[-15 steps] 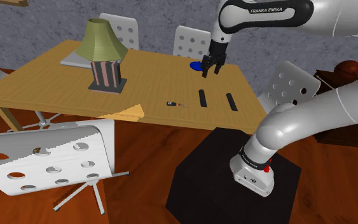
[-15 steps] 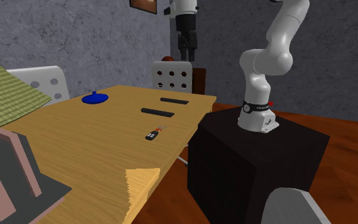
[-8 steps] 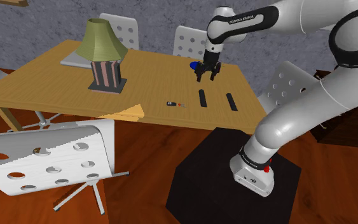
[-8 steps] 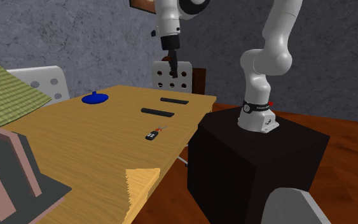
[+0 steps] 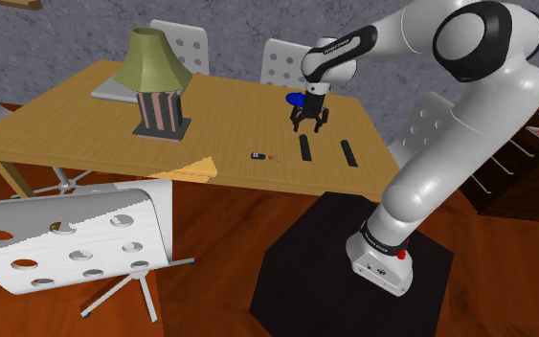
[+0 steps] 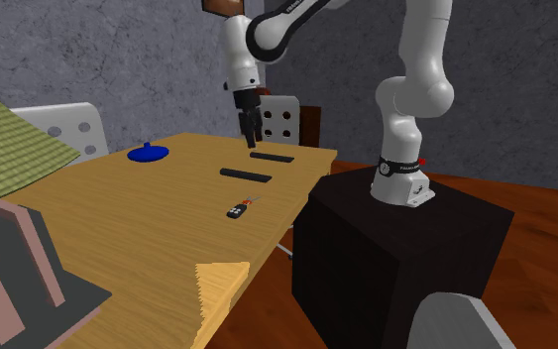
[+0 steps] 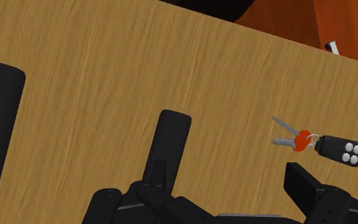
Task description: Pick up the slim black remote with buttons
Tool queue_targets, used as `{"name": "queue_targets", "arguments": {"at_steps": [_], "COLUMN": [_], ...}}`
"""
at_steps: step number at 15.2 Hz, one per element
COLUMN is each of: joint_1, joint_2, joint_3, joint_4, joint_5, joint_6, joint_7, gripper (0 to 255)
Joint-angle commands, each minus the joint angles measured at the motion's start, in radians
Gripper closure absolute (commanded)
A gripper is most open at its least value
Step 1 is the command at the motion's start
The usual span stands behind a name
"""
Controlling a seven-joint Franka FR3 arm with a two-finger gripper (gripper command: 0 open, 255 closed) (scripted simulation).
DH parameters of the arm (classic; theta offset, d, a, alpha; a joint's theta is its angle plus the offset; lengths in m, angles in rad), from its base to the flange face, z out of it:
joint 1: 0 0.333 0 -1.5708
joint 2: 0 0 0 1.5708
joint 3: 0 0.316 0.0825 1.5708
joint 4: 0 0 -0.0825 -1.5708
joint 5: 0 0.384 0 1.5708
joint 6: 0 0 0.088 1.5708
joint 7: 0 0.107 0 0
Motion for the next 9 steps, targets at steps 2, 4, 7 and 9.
{"name": "queue_targets", "arguments": {"at_steps": [2, 4, 7, 9], "joint_1": [-0.026, -0.043, -0.072, -0.076], "joint_2": [0.098, 0.166, 0.267, 0.286], "joint_3": [-0.026, -0.039, -0.055, -0.054], "joint_4": [0.035, 0.061, 0.102, 0.104], "joint_5": [0.038, 0.069, 0.119, 0.129], "joint_6": [0.04, 0.066, 0.098, 0.112], "joint_7": [0.014, 0.022, 0.031, 0.028], "gripper": [0, 0, 0, 0]}}
